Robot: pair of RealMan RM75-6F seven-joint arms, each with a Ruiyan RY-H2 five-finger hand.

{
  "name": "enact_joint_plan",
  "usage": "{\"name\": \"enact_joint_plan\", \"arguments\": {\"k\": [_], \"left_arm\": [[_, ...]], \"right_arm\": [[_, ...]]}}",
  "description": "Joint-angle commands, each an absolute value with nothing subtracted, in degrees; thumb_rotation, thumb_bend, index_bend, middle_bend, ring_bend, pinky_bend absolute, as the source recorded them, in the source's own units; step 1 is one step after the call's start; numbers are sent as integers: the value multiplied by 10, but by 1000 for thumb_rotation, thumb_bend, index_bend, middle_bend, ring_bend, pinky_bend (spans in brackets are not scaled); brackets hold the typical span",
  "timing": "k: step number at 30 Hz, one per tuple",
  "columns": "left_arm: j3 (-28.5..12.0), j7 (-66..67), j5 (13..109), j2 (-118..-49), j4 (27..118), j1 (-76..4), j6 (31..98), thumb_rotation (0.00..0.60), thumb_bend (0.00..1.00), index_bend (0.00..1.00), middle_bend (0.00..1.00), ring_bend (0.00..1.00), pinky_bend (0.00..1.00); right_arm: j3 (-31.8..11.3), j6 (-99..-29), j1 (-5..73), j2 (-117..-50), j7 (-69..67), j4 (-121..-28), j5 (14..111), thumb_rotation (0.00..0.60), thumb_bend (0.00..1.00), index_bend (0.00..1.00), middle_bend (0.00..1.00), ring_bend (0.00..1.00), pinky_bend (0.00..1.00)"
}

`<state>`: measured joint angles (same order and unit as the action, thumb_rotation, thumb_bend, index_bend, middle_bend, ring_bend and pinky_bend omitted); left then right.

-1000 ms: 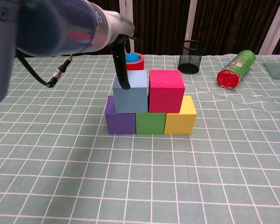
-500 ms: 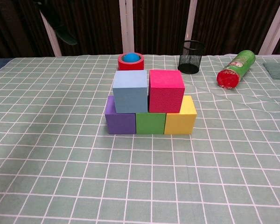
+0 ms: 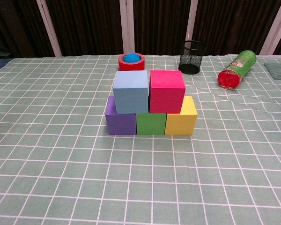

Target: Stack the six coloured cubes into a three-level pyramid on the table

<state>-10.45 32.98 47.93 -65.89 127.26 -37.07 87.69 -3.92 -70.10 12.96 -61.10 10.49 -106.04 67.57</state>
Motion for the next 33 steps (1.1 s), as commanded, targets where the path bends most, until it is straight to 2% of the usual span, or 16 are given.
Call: {"name": "enact_joint_plan", "arguments": {"k": [1,6,11,19,29,33], "left_arm": [[-51,282,556,-639,1257,-315,891,600,65,0,55,8,59],[-25,241,611,-637,1246,-274,907,600,66,0,55,8,59],[-17,226,630,-631,1230,-254,903,600,66,0,55,8,59],[-41,194,625,-617,1225,-240,891,600,66,0,55,8,59],[-57,187,627,-609,1224,-229,878,600,66,0,55,8,59],[-63,179,624,-607,1224,-224,873,600,66,0,55,8,59]], "right_arm": [[-38,-702,130,-613,110,-1059,677,600,306,0,0,0,0],[-39,-705,131,-618,117,-1059,678,600,306,0,0,0,0],[-41,-696,138,-623,129,-1051,674,600,306,0,0,0,0],[-63,-656,177,-641,155,-1025,642,600,306,0,0,0,0],[-57,-607,208,-668,218,-975,561,600,306,0,1,0,0],[-57,-601,215,-678,230,-956,541,600,306,0,52,1,0]]}}
